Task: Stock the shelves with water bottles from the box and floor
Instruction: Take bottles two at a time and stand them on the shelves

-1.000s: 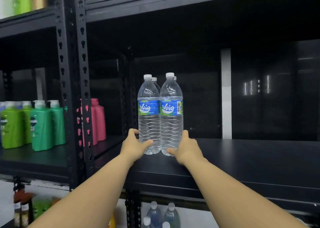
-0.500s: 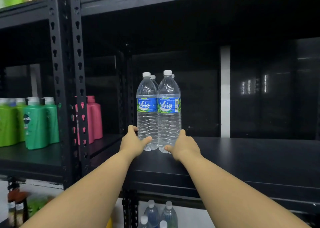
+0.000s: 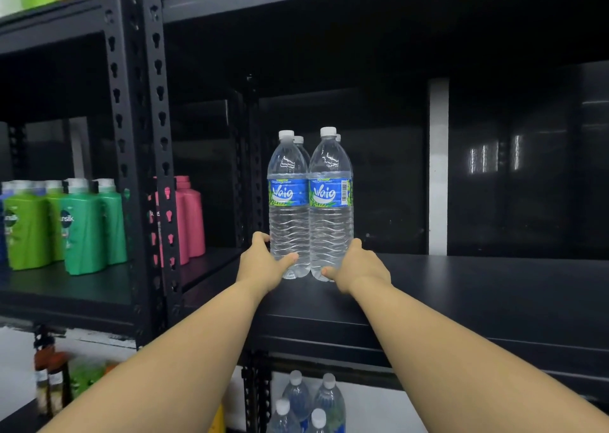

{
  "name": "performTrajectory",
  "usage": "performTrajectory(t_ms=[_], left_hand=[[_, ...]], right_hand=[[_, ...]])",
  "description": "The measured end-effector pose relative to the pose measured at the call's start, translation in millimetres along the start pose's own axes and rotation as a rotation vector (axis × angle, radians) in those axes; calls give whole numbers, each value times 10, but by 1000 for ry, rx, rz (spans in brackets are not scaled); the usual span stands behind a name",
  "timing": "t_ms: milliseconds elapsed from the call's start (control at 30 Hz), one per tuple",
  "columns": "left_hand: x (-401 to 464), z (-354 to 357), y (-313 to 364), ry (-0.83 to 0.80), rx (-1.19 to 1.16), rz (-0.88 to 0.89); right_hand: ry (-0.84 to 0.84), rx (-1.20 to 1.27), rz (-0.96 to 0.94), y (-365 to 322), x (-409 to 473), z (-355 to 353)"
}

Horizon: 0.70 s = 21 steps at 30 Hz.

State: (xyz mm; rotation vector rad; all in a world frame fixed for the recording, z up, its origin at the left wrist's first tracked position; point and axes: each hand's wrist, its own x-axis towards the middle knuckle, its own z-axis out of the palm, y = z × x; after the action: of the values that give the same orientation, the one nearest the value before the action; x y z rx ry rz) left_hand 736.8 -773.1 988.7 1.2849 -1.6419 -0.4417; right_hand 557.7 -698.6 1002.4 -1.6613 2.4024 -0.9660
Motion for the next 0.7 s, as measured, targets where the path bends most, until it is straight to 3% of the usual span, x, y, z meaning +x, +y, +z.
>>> performTrajectory(t_ms=[200,300,433,533,700], left_hand=[[-146,-113,34,-77,116,-3],[-316,-236,97,-97,228,82],[-698,-465,148,-69,387,245],[-1086,-674,100,-43,408,291],[-1822,-959,-285,40,471,340]], right_hand=[[-69,93,-11,-7,-98,-128],[-70,145,-50,5,-244,-200],[-10,54,-237,27,-617,-214],[73,40,-389,50,-1023,-180],[72,119,-627,129,-1704,166]])
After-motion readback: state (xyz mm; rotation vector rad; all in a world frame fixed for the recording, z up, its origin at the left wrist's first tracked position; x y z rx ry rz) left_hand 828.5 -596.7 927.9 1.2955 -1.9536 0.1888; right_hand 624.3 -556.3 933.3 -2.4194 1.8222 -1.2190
